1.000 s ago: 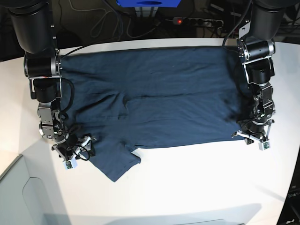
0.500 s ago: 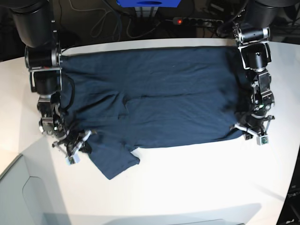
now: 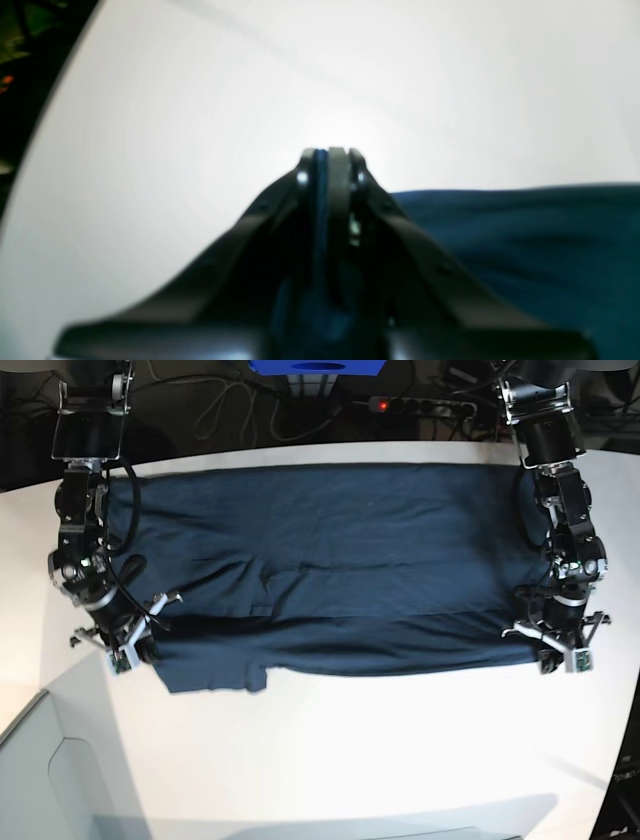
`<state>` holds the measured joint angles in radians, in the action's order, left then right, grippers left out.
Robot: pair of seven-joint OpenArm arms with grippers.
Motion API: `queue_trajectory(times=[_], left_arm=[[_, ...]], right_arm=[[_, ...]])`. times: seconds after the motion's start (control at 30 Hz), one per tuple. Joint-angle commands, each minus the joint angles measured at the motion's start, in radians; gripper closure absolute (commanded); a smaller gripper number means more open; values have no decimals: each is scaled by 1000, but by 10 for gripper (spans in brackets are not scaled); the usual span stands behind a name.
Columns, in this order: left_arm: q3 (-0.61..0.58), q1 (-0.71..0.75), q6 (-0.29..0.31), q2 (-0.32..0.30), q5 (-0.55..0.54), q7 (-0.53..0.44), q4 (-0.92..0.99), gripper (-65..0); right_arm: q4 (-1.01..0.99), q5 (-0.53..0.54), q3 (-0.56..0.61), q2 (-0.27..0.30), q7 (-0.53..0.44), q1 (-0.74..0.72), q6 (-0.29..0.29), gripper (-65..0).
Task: Fold the T-shirt properly
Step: 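Lift the hem with both grippers and fold it toward the collar fold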
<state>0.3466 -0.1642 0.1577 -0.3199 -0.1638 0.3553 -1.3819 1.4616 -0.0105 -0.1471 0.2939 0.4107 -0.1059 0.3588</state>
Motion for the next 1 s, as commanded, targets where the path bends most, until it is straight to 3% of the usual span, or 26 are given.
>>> queue_trajectory(times=[0.0,0.43,0.6,0.97], left_arm=[[18,-15,-2,0,-7,-26,-35,0],[125,154,0,38,-7,-28,-181,0],[148,219,0,75,-7,-28,-251,0],[150,300,0,95,-7,-31,-304,0]], right_arm=[[49,14,-22,12,-39,-5,-1,-1],[265,16,-108,12,-40,216,4,-1],[282,16,-108,14,-42,260,4,-1],[284,17,-105,11,-40,318,4,-5]])
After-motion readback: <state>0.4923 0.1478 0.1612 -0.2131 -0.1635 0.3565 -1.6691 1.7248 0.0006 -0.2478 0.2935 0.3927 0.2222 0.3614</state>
